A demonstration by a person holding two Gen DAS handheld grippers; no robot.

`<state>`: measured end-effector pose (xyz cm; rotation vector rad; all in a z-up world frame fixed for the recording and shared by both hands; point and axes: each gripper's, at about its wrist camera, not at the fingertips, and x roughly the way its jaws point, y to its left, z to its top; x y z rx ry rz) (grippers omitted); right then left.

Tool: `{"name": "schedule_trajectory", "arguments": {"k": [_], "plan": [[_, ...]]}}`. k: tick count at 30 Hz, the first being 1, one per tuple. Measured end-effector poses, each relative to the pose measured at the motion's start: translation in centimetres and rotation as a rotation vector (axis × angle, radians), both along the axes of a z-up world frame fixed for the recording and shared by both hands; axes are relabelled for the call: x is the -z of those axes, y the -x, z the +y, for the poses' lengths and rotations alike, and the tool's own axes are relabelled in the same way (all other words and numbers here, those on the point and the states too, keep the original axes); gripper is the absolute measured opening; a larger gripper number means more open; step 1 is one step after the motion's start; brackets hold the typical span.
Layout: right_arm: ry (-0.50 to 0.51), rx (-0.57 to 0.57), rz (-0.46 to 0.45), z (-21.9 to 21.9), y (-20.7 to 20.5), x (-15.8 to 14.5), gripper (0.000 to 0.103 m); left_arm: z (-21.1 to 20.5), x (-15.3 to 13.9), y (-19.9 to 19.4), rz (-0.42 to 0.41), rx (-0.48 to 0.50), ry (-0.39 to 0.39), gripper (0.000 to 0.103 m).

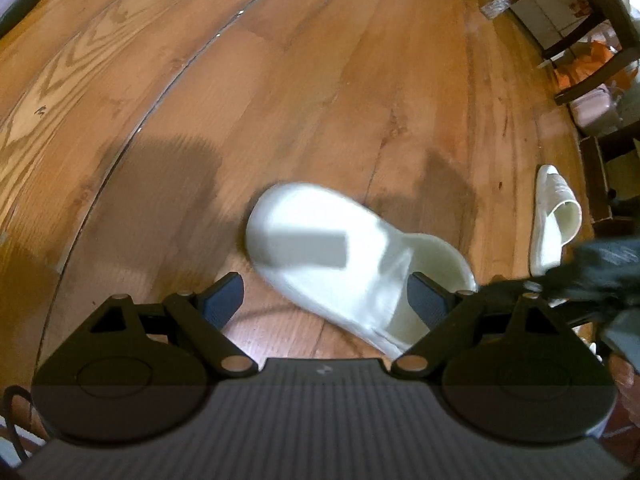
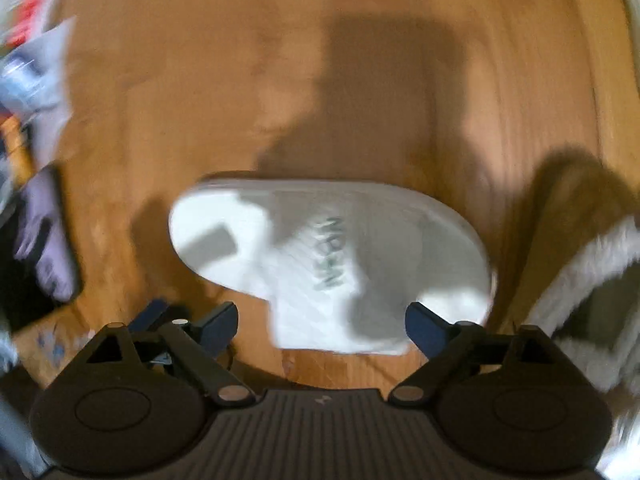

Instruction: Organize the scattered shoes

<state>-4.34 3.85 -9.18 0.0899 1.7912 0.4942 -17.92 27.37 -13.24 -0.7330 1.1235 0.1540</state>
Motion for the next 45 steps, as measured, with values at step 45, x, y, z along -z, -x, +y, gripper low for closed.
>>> {"name": "schedule_trajectory", "arguments": {"k": [45], "plan": [[0.214,0.068,-0.139,-0.4,5.3,0.7,0.096,1.3,1.3,1.2,-0.063,-0.071,0.246,0.092]]}}
